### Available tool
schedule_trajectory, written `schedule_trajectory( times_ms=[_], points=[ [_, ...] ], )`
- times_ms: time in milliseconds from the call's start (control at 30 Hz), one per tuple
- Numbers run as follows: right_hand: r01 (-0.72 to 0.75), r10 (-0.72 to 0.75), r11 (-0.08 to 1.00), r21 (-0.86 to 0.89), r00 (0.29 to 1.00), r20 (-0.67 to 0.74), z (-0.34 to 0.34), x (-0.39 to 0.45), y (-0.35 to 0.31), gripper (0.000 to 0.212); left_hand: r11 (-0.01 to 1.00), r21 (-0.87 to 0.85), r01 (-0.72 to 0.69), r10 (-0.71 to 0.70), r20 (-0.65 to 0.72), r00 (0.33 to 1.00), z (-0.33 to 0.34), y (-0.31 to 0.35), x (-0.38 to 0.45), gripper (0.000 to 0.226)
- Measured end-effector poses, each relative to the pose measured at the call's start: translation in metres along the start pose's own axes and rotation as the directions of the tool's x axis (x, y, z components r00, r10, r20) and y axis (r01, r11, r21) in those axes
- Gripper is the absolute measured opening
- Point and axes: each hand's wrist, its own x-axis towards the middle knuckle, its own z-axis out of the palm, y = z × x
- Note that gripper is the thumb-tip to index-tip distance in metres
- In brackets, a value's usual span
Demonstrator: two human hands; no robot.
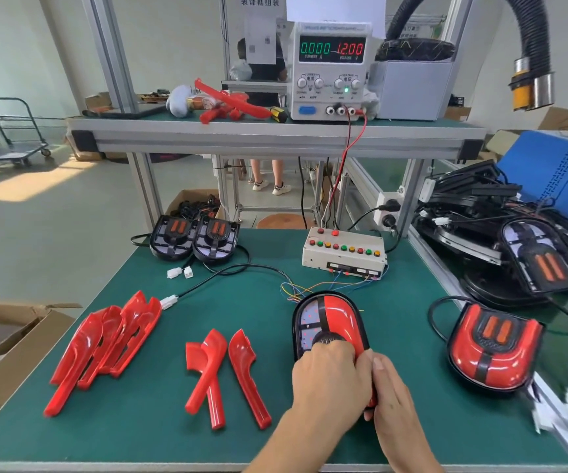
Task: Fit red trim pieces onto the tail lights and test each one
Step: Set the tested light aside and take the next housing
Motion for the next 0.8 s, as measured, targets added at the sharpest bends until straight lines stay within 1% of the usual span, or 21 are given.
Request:
schedule_trajectory(
  times_ms=[100, 200, 267, 400, 467, 600, 667, 733, 800],
  points=[
    [0.037, -0.037, 0.999, -0.023, 0.999, 0.0, 0.001, -0.001, 0.002, 0.044, 0.999, 0.038, 0.021, -0.023, 0.053, 0.998, -0.003, 0.001, 0.003, 0.04],
    [0.063, -0.061, 0.997, -0.054, 0.998, 0.033, -0.001, -0.003, 0.006, 0.046, 0.997, 0.01, 0.073, -0.074, 0.156, 0.985, -0.008, 0.001, 0.01, 0.037],
    [0.062, -0.058, 0.996, -0.065, 0.996, 0.063, -0.003, -0.003, 0.006, 0.045, 0.994, -0.035, 0.106, -0.095, 0.224, 0.97, -0.012, -0.001, 0.013, 0.038],
    [0.091, -0.081, 0.993, -0.074, 0.988, 0.131, -0.005, -0.002, 0.004, 0.047, 0.97, -0.179, 0.164, -0.094, 0.347, 0.933, -0.023, -0.007, 0.018, 0.048],
    [0.081, -0.073, 0.995, -0.051, 0.986, 0.15, -0.006, -0.001, 0.007, 0.049, 0.972, -0.167, 0.164, -0.091, 0.378, 0.921, -0.027, -0.007, 0.021, 0.048],
    [0.038, -0.025, 0.997, -0.073, 0.987, 0.161, -0.004, 0.001, 0.014, 0.057, 0.972, -0.164, 0.169, -0.08, 0.449, 0.89, -0.033, -0.01, 0.026, 0.047],
    [0.029, -0.018, 0.997, -0.068, 0.987, 0.158, -0.004, 0.0, 0.014, 0.059, 0.975, -0.151, 0.161, -0.075, 0.46, 0.885, -0.034, -0.01, 0.026, 0.046],
    [0.022, -0.014, 0.998, -0.051, 0.987, 0.159, -0.005, 0.0, 0.011, 0.061, 0.983, -0.11, 0.145, -0.085, 0.428, 0.9, -0.032, -0.009, 0.027, 0.044],
    [0.025, -0.02, 0.999, -0.024, 0.985, 0.171, -0.005, -0.001, 0.009, 0.063, 0.989, -0.061, 0.138, -0.103, 0.397, 0.912, -0.029, -0.008, 0.028, 0.049]
  ],
)
